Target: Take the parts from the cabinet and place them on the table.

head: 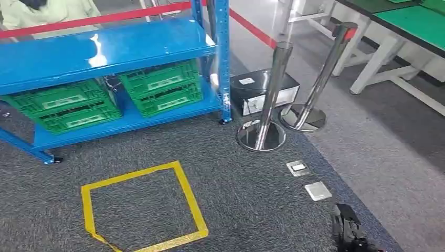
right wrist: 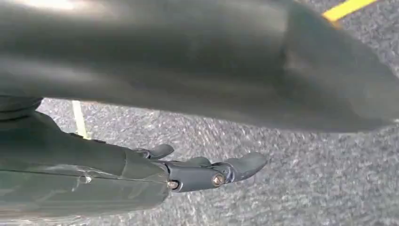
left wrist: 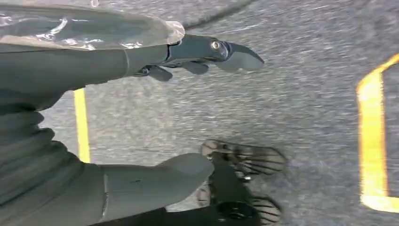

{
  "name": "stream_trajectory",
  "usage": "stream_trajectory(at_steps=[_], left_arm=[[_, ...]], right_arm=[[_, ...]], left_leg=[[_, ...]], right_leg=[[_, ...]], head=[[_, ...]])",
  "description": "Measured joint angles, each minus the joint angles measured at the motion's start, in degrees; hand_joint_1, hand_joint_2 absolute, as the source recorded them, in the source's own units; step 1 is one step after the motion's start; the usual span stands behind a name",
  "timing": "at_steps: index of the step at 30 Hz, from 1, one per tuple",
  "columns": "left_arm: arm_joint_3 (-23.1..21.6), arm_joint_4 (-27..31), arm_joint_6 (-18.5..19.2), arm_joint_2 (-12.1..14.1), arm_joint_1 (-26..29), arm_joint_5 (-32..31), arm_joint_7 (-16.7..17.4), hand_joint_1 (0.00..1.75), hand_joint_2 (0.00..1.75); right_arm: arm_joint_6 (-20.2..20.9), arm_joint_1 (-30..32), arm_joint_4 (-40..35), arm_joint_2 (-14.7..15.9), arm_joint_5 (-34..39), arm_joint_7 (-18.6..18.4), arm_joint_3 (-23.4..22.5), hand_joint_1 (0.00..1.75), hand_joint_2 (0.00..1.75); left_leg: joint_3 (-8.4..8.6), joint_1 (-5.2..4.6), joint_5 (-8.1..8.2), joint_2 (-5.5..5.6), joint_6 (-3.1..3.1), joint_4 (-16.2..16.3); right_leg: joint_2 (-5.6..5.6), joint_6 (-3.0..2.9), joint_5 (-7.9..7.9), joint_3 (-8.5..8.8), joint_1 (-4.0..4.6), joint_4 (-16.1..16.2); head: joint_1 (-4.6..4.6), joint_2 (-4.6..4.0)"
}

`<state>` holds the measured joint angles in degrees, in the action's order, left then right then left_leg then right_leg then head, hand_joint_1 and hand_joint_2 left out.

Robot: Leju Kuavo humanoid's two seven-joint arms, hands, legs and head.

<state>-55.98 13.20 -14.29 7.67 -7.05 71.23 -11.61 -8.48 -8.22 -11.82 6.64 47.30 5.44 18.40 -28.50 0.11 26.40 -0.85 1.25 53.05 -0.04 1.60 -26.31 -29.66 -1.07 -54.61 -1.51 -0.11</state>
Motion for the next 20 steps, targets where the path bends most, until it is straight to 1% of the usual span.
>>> stream_trajectory(at_steps=[1, 2, 4, 6, 8, 9, 11, 14, 16, 20], left_arm=[[0.0, 0.0, 0.0, 0.0, 0.0, 0.0, 0.53, 0.0, 1.75], [0.0, 0.0, 0.02, 0.02, -0.01, -0.02, 0.99, 0.0, 1.75], [0.0, 0.0, 0.04, 0.07, -0.01, -0.2, 1.39, 0.0, 1.75], [0.0, 0.0, 0.13, 0.09, -0.03, -0.37, 1.73, 0.0, 1.75], [0.0, 0.0, 0.53, 0.09, -0.07, -0.46, 2.08, 0.0, 1.75], [0.0, 0.0, 0.55, 0.09, -0.1, -0.52, 2.15, 0.0, 1.75], [0.0, 0.0, 0.63, 0.09, -0.19, -0.59, 2.15, 0.0, 1.75], [0.0, 0.0, 0.63, 0.09, -0.32, -0.59, 2.15, 0.0, 1.75], [0.02, 0.0, 0.7, 0.07, -0.24, -1.02, 2.17, 0.0, 1.75], [1.55, 0.0, 1.62, -0.18, 0.67, -5.32, 2.65, 0.0, 1.75]], right_arm=[[0.09, -0.02, 0.0, 0.0, 0.0, 0.18, 0.02, 0.0, 1.75], [0.2, -0.05, 0.0, 0.0, -0.04, 0.42, 0.11, 0.0, 1.75], [0.26, -0.14, 0.0, 0.0, -0.04, 0.66, 0.53, 0.0, 1.75], [0.37, -0.19, -0.02, 0.0, 0.02, 1.14, 0.7, 0.0, 1.75], [0.75, -0.28, -0.02, 0.0, 0.02, 1.71, 0.85, 0.0, 1.75], [1.03, -0.38, -0.02, 0.0, 0.02, 1.9, 0.9, 0.0, 1.75], [1.05, -0.55, -0.02, 0.0, 0.02, 2.12, 1.01, 0.0, 1.75], [1.12, -0.79, -0.02, 0.0, 0.02, 2.56, 1.4, 0.0, 1.75], [1.2, -0.76, -0.07, 0.0, -0.13, 3.48, 1.51, 0.0, 1.75], [1.66, 0.2, -0.31, -0.11, -3.2, 3.48, 1.53, 0.0, 1.75]], left_leg=[[0.09, 0.06, -0.05, 0.0, -0.08, -0.19], [0.18, 0.1, -0.21, 0.0, -0.34, -0.39], [0.27, 0.11, -0.36, 0.02, -0.62, -0.68], [0.29, 0.12, -0.46, 0.03, -1.07, -0.88], [0.34, 0.18, -0.5, 0.03, -1.81, -1.07], [0.35, 0.2, -0.51, 0.03, -1.98, -1.09], [0.36, 0.22, -0.51, 0.03, -2.11, -1.09], [0.35, 0.17, -0.51, 0.03, -2.13, -1.09], [0.35, 0.1, -0.51, 0.03, -2.13, -1.07], [0.35, 0.06, -0.51, 0.03, -2.12, -1.04]], right_leg=[[0.0, -0.04, -0.02, -0.01, 0.06, -0.01], [-0.01, -0.17, -0.03, -0.01, 0.12, -0.01], [-0.03, -0.51, -0.05, -0.05, 0.16, -0.02], [-0.05, -0.55, -0.06, -0.1, 0.17, -0.04], [-0.06, -0.66, -0.07, -0.13, 0.2, -0.05], [-0.05, -0.75, -0.09, -0.12, 0.23, -0.05], [-0.05, -0.79, -0.08, -0.1, 0.26, -0.05], [-0.05, -0.85, -0.04, -0.06, 0.25, -0.03], [-0.05, -0.84, -0.02, -0.05, 0.25, -0.02], [-0.04, -0.77, 0.03, -0.02, 0.11, 0.05]], head=[[0.16, 0.0], [0.33, 0.0], [0.48, 0.0], [0.57, 0.0], [0.64, 0.0], [0.64, 0.0], [0.61, 0.0], [0.61, 0.0], [0.61, 0.0], [0.61, 0.0]])
